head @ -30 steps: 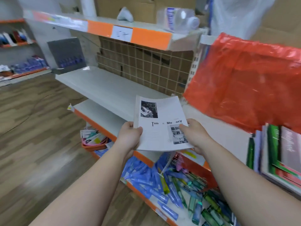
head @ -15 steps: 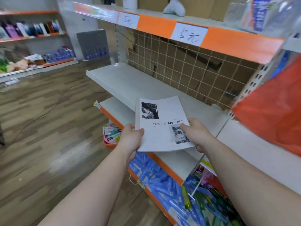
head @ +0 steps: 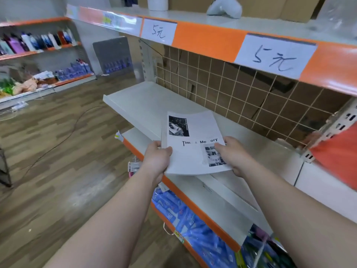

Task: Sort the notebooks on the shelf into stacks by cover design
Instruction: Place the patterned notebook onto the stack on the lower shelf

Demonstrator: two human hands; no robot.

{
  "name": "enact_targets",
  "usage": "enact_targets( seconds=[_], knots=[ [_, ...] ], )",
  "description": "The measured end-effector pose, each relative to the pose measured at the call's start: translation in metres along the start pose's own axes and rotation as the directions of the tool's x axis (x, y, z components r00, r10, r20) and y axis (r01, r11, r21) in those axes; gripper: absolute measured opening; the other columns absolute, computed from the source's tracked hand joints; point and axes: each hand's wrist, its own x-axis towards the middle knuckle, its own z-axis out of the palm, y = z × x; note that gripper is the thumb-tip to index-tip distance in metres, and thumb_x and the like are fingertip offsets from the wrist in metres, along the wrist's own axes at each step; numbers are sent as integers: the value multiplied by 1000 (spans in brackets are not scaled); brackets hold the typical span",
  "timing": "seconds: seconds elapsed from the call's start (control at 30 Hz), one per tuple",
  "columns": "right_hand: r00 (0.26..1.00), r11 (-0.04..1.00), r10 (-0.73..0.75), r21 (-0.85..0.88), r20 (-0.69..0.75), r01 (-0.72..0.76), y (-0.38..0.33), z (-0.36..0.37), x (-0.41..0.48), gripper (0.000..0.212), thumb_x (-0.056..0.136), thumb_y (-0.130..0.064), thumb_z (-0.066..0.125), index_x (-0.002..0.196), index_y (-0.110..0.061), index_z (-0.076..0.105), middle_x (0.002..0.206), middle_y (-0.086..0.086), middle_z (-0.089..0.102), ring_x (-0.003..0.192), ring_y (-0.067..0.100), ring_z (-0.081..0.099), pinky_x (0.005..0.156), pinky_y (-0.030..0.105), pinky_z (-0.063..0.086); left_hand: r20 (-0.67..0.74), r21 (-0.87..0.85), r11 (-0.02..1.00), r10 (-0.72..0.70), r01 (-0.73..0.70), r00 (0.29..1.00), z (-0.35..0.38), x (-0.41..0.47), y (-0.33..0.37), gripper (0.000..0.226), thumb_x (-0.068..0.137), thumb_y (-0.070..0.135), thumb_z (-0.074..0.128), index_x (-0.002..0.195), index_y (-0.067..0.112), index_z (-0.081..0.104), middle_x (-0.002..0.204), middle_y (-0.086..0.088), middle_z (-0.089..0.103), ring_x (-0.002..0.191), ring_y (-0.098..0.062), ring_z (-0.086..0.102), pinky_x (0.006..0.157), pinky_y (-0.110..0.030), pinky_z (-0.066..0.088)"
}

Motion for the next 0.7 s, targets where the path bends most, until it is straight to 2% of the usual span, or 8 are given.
enact_targets(
  seconds=[0.1,0.23,0.33,0.4,0.53,0.63,0.7],
  knots=[
    [999,1000,12,10,-31,-12,-8,12,20,24,97,-10,44,85,-18,62,86,4,72,74,24,71,66,40,58,46,36,999,2,-4,999,-2,37,6,19,93,2,54,112,6,54,101,-15,68,78,-25,68,63,-31,57],
    [985,998,59,3,-159,-60,-11,31,47,17,95,-18,48,86,-22,63,90,3,72,82,27,71,76,48,59,157,100,994,16,-32,987,-3,91,16,20,94,6,55,114,7,54,102,-13,68,80,-24,67,56,-27,55],
    [963,993,115,18,-242,-114,-15,46,59,16,92,-22,50,97,-19,64,93,3,73,83,25,71,79,49,58,274,170,983,17,-66,961,-7,125,28,22,95,9,55,117,11,52,102,-7,66,82,-20,64,61,-26,51],
    [950,990,142,37,-279,-137,-17,56,62,16,94,-19,48,94,-18,65,92,4,73,83,26,71,80,47,58,344,206,972,33,-110,938,-7,142,36,19,98,11,52,115,16,47,93,2,58,77,-12,55,59,-24,40],
    [914,982,188,94,-360,-165,-11,66,69,19,88,-22,49,93,-14,65,90,7,73,83,29,71,80,53,57,447,268,950,25,-161,894,-3,170,38,38,100,15,50,138,15,43,86,15,43,73,1,41,72,-25,35],
    [885,971,236,141,-401,-195,1,65,71,19,87,-24,50,96,-15,63,91,7,73,83,29,70,80,53,57,512,310,930,10,-196,859,7,181,36,35,99,14,51,133,13,46,96,8,54,76,-1,46,71,-25,37],
    [861,964,259,177,-439,-200,3,66,69,15,90,-22,51,97,-15,62,92,9,72,83,30,70,79,52,57,545,332,911,26,-245,838,16,185,37,27,99,12,51,125,15,48,91,11,53,76,-3,48,68,-24,37]
  ],
)
